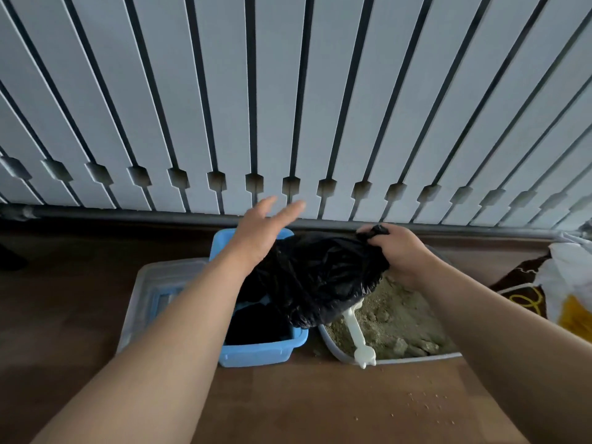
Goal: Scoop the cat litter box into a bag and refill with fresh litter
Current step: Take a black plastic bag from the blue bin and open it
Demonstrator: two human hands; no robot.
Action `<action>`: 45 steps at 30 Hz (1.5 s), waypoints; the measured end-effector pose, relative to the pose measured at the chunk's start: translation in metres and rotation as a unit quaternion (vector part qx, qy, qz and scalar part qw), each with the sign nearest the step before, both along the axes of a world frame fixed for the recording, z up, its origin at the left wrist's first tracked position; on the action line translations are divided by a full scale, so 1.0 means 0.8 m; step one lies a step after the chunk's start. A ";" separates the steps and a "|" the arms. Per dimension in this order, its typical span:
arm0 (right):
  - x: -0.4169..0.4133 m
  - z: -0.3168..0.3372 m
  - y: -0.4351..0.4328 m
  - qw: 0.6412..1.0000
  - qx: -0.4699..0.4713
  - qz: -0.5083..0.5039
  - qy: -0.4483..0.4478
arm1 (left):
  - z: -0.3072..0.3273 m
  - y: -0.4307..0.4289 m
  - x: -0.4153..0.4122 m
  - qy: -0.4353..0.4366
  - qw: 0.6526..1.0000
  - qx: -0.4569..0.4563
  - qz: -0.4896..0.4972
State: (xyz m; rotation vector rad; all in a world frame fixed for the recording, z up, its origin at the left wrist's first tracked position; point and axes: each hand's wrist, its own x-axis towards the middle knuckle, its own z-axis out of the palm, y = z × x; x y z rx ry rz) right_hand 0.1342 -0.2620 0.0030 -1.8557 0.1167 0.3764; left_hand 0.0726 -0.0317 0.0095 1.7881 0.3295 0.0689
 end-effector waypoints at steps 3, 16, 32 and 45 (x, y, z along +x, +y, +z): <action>-0.016 0.018 0.001 0.996 0.083 -0.028 0.022 | -0.024 -0.021 0.007 0.035 0.968 0.225 -0.108; -0.044 0.018 -0.086 0.947 -0.320 0.000 -0.018 | -0.018 -0.110 0.025 0.037 0.991 -0.049 -0.122; -0.034 -0.005 -0.128 0.993 0.080 -0.090 0.014 | -0.011 -0.176 0.031 0.059 0.960 0.201 -0.186; -0.013 -0.032 -0.179 0.949 -0.261 0.178 0.000 | 0.003 -0.235 -0.006 0.056 0.979 0.171 0.100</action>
